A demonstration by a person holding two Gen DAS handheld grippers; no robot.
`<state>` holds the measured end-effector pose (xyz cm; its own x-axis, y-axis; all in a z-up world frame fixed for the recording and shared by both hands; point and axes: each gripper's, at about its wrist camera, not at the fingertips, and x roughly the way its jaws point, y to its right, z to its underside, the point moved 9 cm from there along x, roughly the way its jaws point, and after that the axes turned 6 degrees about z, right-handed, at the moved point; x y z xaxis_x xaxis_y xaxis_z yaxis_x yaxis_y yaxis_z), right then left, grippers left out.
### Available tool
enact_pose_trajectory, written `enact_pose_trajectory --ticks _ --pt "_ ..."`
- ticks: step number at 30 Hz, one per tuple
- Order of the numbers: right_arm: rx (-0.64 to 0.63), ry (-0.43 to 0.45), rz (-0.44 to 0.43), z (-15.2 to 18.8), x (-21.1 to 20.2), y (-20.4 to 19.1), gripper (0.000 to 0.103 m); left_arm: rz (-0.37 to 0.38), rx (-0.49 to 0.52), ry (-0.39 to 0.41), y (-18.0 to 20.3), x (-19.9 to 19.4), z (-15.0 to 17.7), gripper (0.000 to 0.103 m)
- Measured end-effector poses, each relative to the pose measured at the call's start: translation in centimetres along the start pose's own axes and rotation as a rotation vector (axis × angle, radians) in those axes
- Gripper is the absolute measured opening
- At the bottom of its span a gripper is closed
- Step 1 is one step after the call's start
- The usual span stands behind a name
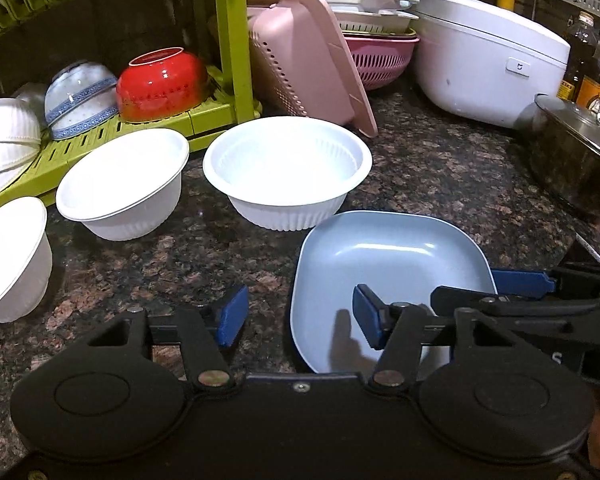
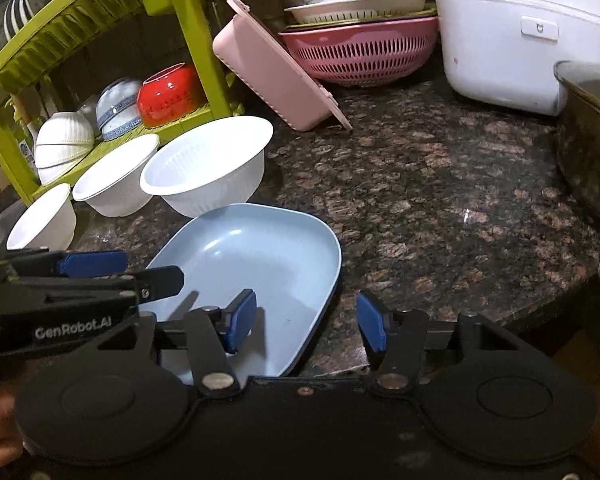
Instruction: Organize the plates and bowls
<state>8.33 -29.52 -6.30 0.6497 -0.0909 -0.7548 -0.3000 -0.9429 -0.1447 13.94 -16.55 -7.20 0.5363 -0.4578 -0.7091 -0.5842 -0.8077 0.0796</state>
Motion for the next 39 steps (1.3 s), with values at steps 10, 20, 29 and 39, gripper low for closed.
enact_pose_trajectory --ticks 10,20,29,39 --pt "-0.032 0.016 0.008 0.0 0.2 -0.2 0.052 0.012 -0.037 -0.058 -0.2 2.0 0.1 0.044" --pt "-0.050 0.038 0.044 0.0 0.2 0.2 0.050 0.031 -0.064 -0.070 -0.2 2.4 0.0 0.041" --pt "-0.144 0.057 0.066 0.5 0.2 -0.9 0.040 0.053 -0.076 -0.084 0.1 1.8 0.4 0.029" --pt "-0.167 0.065 0.039 0.7 0.2 -2.2 0.024 0.034 -0.115 -0.100 -1.2 -0.1 1.9 0.027"
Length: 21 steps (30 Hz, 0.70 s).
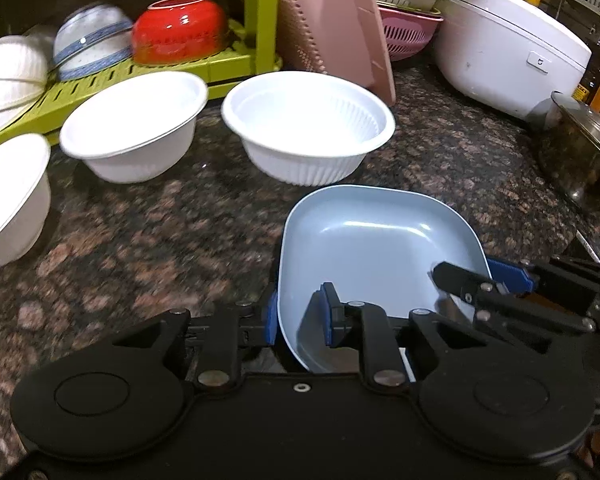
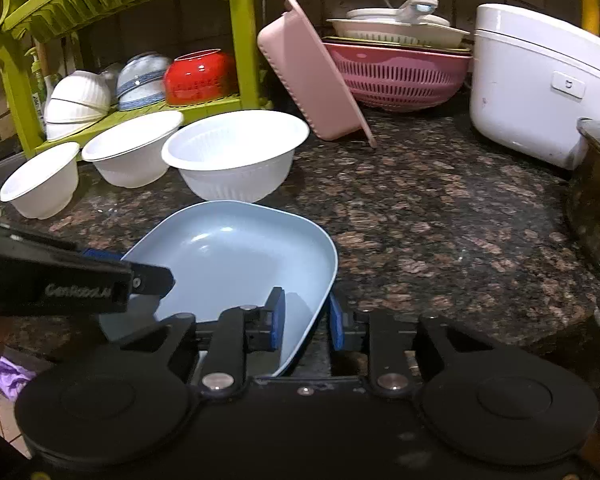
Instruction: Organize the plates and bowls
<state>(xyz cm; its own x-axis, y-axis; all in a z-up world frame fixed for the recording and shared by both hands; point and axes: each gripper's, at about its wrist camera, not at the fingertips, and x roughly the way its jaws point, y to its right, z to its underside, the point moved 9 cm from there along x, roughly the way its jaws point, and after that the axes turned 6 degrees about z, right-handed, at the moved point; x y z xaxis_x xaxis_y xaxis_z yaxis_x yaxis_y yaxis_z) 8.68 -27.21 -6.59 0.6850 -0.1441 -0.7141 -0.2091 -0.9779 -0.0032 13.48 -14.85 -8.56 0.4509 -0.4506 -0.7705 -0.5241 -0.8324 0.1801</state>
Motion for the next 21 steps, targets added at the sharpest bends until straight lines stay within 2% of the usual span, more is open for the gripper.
enact_pose_trajectory --ticks 13,19,21 --pt "-0.042 0.012 0.008 0.0 0.0 -1.4 0.023 -0.019 -0.027 0.003 -0.9 0.1 -0.4 0.028" --pt "-0.044 0.014 0.014 -0.2 0.2 -1.6 0.022 -0.022 -0.045 0.014 -1.2 -0.1 -0.3 0.019" --pt "-0.031 0.010 0.011 -0.2 0.2 -1.5 0.019 -0.024 -0.056 0.015 -1.3 -0.3 -0.2 0.017"
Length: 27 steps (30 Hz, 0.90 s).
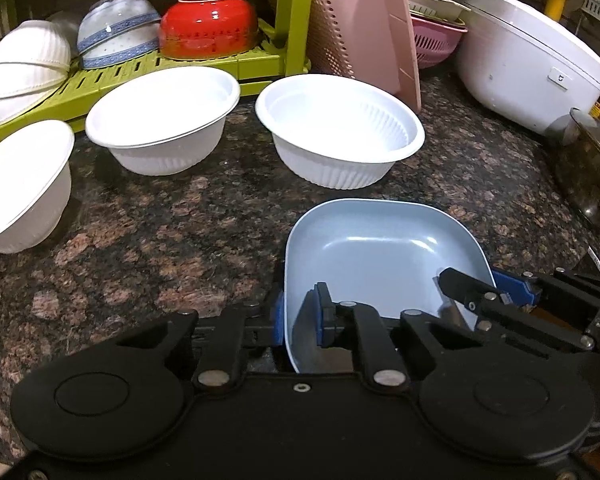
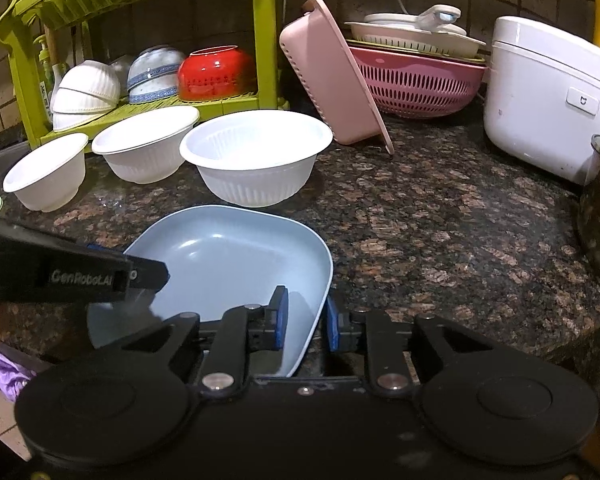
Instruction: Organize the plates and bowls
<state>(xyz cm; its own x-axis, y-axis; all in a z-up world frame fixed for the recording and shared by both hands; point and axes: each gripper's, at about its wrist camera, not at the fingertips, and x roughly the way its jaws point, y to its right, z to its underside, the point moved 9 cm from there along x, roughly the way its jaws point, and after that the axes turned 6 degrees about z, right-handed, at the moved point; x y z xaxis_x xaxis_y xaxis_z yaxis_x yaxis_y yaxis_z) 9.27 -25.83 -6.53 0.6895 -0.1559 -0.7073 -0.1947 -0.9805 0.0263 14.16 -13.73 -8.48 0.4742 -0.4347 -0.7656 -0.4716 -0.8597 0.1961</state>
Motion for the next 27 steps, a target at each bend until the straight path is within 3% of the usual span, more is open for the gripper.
enact_pose_trajectory --ticks 6,13,27 --pt "0.059 -0.022 -0.037 -0.4 0.0 -0.1 0.018 -0.016 -0.050 0.001 -0.8 -0.7 0.4 0.016" --pt "0.044 -0.003 -0.081 -0.9 -1.0 -2.1 0.018 -0.026 -0.142 0.021 -2.8 -2.6 1.6 0.016" --pt "-0.059 0.061 -0.218 -2.6 -3.6 -10.7 0.017 -0.177 -0.240 0.159 -9.4 -9.8 2.9 0.016"
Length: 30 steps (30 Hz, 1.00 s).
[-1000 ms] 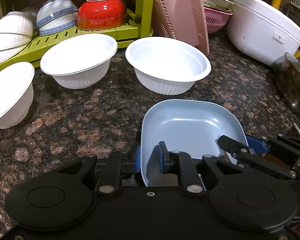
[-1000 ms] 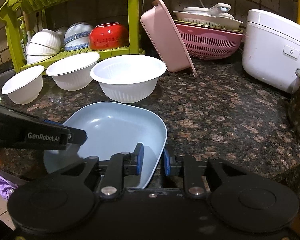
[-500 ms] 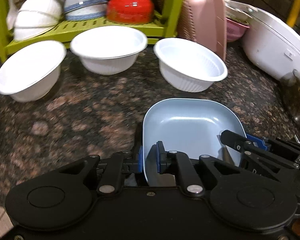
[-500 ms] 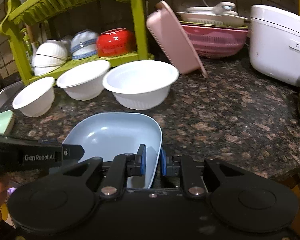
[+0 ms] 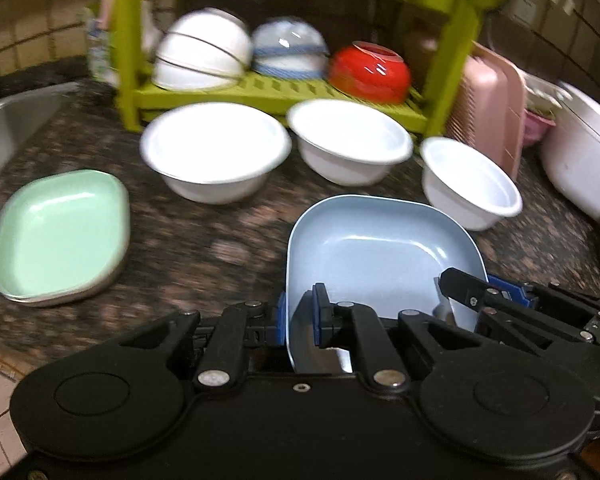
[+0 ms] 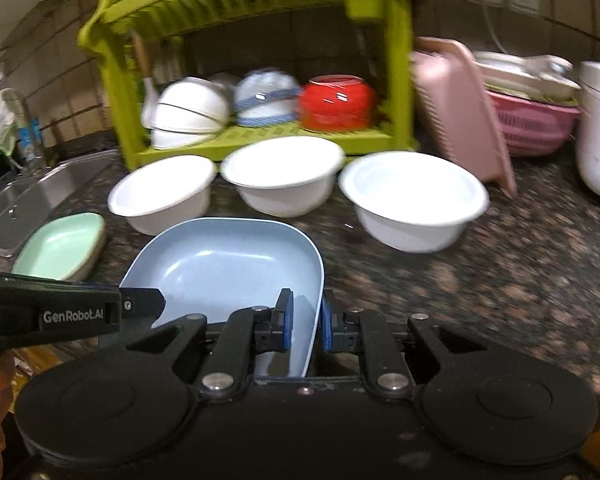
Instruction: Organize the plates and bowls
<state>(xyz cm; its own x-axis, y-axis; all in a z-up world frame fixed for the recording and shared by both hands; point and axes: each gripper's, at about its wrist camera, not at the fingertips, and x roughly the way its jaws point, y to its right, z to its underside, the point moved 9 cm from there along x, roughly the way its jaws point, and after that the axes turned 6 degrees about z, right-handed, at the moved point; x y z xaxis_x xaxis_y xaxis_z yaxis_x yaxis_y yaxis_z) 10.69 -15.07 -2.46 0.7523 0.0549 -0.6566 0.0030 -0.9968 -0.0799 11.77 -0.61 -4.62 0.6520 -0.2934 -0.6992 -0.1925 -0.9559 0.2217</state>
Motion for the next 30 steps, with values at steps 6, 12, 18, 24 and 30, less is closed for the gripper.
enact_pose_trajectory --ticks 6,12,18,24,30 --pt "-0.041 0.042 -0.077 -2.1 0.0 -5.6 0.017 -0.082 -0.033 0.079 -4.4 -3.3 -1.8 0.016" --pt "-0.069 0.067 -0.160 -4.6 0.5 -11.5 0.017 -0.170 -0.068 0.143 -9.4 -5.9 -3.7 0.016" --pt "-0.124 0.047 -0.233 -6.4 2.0 -17.6 0.017 -0.245 -0.119 0.158 -14.6 -6.7 -4.6 0.016" --pt "-0.166 0.011 -0.261 -6.6 4.4 -22.0 0.017 -0.308 -0.156 0.134 -18.8 -5.5 -4.5 0.017" --pt "-0.193 -0.033 -0.252 -5.4 7.1 -24.0 0.017 -0.311 -0.180 0.082 -20.9 -3.3 -3.3 0.017"
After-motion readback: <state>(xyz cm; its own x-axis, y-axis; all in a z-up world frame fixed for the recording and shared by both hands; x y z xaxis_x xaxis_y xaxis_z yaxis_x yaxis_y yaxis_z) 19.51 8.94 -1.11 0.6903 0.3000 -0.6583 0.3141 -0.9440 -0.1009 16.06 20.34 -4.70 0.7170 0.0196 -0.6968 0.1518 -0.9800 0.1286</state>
